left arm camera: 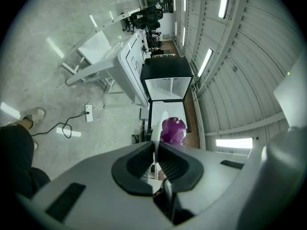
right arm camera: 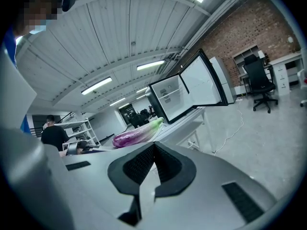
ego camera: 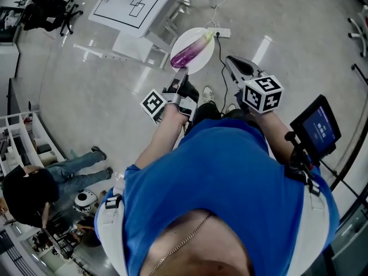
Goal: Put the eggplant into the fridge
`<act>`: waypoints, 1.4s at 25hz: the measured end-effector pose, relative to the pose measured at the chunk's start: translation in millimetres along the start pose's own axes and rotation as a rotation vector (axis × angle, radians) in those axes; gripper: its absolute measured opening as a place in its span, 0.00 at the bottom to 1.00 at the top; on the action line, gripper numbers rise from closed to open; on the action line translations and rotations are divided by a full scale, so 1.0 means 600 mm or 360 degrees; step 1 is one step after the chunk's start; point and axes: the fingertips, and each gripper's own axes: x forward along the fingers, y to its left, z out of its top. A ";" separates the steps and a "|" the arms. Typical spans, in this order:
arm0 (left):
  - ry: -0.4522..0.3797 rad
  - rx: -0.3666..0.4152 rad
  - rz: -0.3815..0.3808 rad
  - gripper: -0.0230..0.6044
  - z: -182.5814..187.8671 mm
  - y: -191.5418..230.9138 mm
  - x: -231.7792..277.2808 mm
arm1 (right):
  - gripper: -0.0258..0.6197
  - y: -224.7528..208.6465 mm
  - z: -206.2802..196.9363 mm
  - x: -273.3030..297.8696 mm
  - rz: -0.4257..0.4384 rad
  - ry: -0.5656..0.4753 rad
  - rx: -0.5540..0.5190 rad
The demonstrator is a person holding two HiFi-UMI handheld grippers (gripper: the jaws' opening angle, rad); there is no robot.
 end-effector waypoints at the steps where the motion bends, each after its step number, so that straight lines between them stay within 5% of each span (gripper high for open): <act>1: 0.0002 0.0001 0.0003 0.09 0.000 0.001 0.001 | 0.04 -0.001 -0.001 0.000 -0.0003 -0.0001 0.0007; 12: 0.0041 0.0002 -0.0002 0.09 0.094 -0.037 0.256 | 0.04 -0.161 0.143 0.147 -0.0052 -0.0021 0.0001; 17: 0.0072 0.0003 -0.0016 0.09 0.235 -0.041 0.380 | 0.04 -0.208 0.207 0.312 -0.0084 -0.0039 -0.0004; 35: 0.0163 0.0022 0.0034 0.09 0.279 -0.042 0.446 | 0.04 -0.236 0.252 0.353 -0.0193 -0.0061 0.0006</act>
